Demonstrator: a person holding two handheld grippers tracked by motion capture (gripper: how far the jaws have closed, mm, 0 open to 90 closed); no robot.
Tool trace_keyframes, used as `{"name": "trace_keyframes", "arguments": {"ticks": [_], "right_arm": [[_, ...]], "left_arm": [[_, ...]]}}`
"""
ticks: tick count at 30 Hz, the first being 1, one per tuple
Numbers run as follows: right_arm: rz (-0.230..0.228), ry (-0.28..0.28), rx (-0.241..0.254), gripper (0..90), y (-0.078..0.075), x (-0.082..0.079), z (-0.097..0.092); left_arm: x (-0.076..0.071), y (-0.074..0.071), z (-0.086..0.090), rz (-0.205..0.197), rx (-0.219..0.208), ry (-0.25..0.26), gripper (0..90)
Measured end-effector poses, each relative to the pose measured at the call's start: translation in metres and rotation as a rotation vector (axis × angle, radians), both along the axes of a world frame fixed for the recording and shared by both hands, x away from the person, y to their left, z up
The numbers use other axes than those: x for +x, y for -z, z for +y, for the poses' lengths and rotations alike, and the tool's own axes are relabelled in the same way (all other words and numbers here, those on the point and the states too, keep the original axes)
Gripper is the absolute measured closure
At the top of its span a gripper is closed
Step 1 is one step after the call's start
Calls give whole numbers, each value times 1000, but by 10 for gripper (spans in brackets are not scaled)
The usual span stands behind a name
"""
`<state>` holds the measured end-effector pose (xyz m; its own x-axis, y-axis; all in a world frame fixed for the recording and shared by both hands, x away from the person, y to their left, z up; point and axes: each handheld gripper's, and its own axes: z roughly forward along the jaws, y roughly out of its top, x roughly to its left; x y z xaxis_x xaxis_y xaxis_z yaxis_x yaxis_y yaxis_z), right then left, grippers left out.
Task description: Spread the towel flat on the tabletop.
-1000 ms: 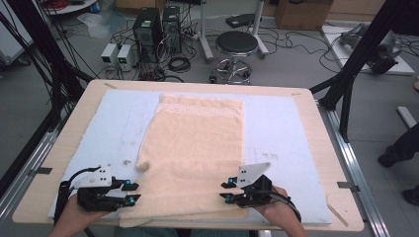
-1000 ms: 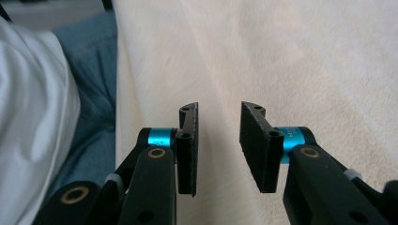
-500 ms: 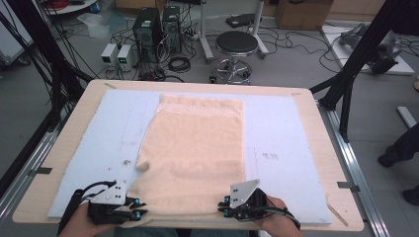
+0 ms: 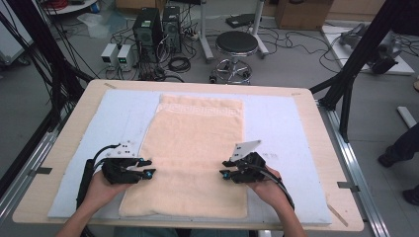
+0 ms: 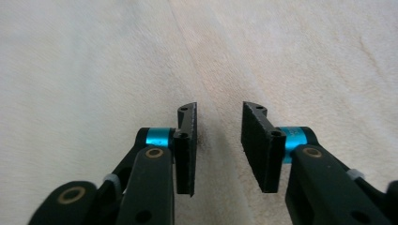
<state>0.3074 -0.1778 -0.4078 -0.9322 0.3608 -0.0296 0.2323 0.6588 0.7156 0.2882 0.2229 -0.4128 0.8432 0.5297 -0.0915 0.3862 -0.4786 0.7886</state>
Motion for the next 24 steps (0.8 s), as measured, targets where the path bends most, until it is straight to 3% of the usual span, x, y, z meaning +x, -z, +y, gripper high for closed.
{"name": "trace_keyframes", "arguments": {"ticks": [4,8,11,13,15,17,22,24], "right_arm": [[0,-61,71,584,-8,-23,-10],[3,-124,67,544,-4,-51,-16],[-2,-139,39,532,2,-67,-19],[3,-135,32,526,6,-73,-21],[28,-159,29,526,11,-77,-20],[25,-168,-3,520,16,-79,-17],[39,-175,-49,549,25,-73,-9],[73,-180,-36,609,27,-70,-8]], "left_arm": [[-20,-5,7,-37,-2,53,545],[-45,-9,14,-68,-15,79,501],[-60,-11,20,-85,-11,79,466],[-67,-11,24,-92,-6,53,456],[-72,-10,27,-85,-24,65,430],[-76,-6,24,-69,-20,95,434],[-83,6,13,-33,21,174,427],[-82,14,7,-1,72,191,427]]}}
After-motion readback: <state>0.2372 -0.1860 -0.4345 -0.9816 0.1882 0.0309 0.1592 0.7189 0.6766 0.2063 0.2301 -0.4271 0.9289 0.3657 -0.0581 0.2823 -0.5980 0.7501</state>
